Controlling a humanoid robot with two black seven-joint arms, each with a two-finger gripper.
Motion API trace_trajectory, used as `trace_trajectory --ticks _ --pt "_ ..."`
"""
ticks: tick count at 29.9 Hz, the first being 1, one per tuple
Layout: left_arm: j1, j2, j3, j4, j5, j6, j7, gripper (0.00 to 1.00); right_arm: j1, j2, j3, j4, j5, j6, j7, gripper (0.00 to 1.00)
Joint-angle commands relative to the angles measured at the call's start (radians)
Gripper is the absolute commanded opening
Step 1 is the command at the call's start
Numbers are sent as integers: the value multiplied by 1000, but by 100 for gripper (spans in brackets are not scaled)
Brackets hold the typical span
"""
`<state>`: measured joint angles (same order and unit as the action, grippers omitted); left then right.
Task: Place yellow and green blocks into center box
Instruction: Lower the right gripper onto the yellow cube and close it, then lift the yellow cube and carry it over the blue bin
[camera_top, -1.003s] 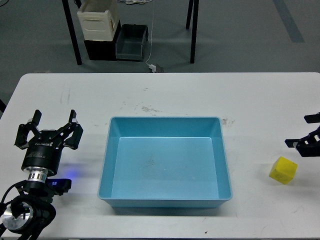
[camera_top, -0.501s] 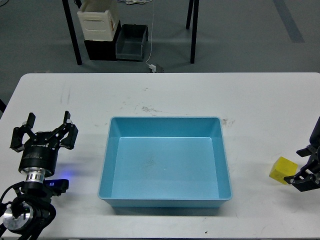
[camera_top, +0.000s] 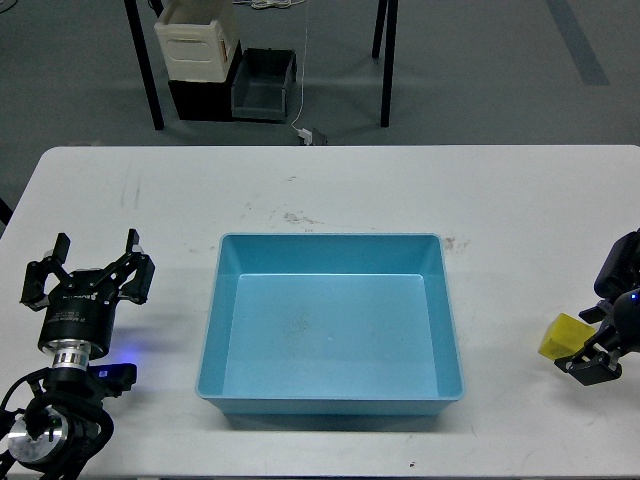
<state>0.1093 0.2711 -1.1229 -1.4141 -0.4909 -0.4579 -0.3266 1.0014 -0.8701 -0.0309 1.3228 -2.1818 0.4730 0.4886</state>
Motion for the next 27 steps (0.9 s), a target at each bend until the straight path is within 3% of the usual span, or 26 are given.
trace_trajectory --ticks 1,5,9,10,17,21,27 --pt "0 -3 0 4 0 -2 0 100 -6 40 0 -14 0 -2 0 73" --pt "0 -3 0 4 0 -2 0 100 -3 48 2 -16 0 -2 0 51" --pt "-2 -1 -2 4 0 -2 0 100 6 45 0 -16 0 -1 0 15" --pt "-2 -1 -2 4 0 -2 0 100 14 43 2 -16 0 -2 0 10" --pt "-5 0 -2 4 0 -2 0 100 283 10 28 54 7 -16 0 6" --pt "-3 2 -3 4 -2 -5 1 100 468 11 17 141 198 -2 0 6" --pt "-3 5 -44 4 -2 -7 1 100 614 193 -93 141 229 7 0 6"
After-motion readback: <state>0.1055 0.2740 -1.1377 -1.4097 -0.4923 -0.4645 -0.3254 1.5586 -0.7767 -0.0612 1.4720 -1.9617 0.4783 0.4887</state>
